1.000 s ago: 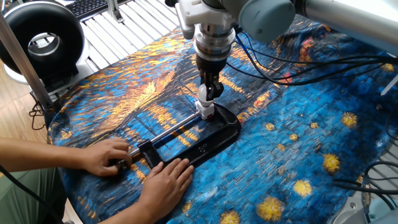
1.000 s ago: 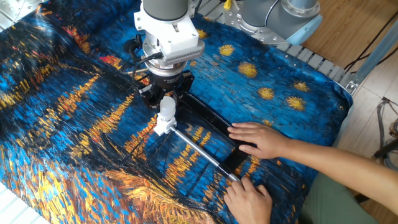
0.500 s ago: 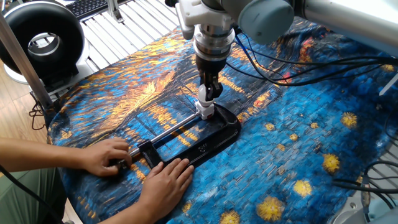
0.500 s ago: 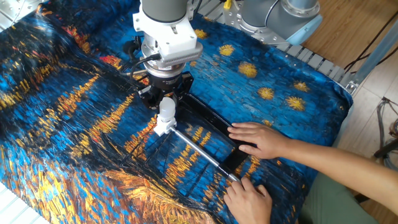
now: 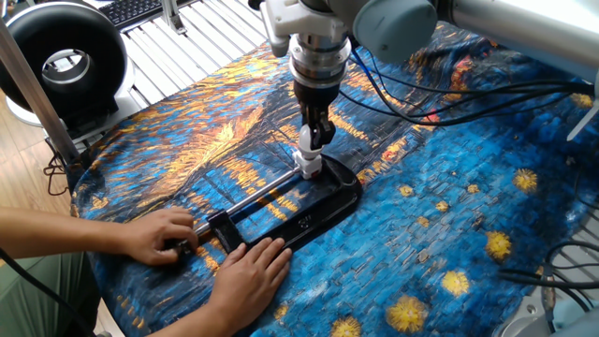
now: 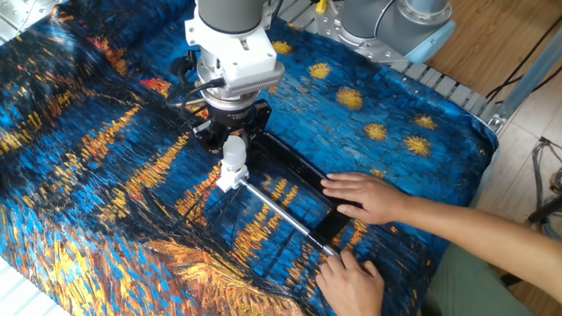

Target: Install the light bulb by rotating it

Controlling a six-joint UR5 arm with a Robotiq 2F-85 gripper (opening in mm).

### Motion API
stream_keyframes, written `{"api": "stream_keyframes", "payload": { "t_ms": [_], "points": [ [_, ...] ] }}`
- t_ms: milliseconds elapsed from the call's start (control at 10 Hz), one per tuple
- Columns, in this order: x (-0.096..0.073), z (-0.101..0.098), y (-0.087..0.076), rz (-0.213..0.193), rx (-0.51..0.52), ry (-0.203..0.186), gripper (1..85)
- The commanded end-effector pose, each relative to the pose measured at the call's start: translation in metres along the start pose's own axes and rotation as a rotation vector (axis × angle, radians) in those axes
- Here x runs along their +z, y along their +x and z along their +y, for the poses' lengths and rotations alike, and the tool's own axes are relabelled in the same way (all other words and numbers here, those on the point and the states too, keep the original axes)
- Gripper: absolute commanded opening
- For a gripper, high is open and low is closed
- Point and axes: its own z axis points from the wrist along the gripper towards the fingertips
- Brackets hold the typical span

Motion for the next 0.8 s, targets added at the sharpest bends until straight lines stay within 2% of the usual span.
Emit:
{"api": "stream_keyframes", "payload": {
  "t_ms": [0,500,700],
  "points": [
    [0.003,-0.003,-0.006,-0.023,0.013,0.002,23.0],
    [-0.004,-0.005,-0.002,-0.023,0.084,0.015,18.3],
    [-0.002,-0.014,-0.005,-0.049,0.175,0.044,18.3]
  ]
}}
